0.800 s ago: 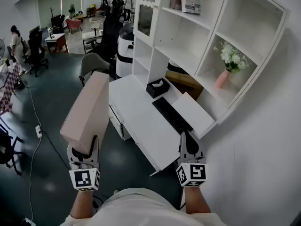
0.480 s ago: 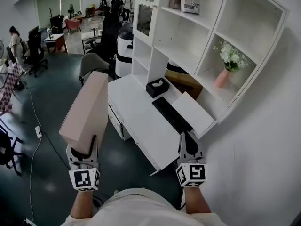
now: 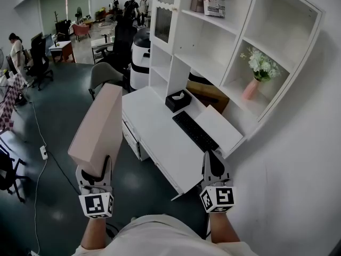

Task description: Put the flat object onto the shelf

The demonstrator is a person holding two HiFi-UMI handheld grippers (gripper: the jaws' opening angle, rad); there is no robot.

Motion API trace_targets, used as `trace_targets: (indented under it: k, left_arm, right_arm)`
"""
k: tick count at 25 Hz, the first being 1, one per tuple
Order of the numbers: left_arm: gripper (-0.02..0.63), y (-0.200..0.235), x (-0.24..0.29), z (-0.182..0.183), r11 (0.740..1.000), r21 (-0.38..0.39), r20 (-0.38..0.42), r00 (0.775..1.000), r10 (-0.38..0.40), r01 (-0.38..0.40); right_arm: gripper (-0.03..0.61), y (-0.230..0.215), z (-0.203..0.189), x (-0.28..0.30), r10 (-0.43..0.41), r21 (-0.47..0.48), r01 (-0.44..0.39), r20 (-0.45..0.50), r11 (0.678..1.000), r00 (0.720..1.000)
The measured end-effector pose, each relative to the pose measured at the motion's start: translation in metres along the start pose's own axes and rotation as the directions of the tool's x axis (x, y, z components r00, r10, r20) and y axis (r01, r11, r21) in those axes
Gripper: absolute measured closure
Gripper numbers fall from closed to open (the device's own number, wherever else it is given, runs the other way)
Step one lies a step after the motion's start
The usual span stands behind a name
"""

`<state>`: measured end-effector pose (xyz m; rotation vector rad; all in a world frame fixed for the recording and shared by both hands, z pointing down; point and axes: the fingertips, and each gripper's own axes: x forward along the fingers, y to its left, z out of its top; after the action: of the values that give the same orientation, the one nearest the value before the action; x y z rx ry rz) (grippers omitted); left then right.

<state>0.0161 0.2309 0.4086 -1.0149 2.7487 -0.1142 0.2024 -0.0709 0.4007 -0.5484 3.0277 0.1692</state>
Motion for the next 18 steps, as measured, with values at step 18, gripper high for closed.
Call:
trace_targets:
  k: [18]
  left_arm:
    - [0.337,0.066,0.007,-0.020,0.999,-0.008,-0.001,0.999,-0.047,0.047]
  right_arm:
    - [0.575,0.069,-0.001,0.017,-0.028,-0.020,0.027,-0.021,0.999,0.999]
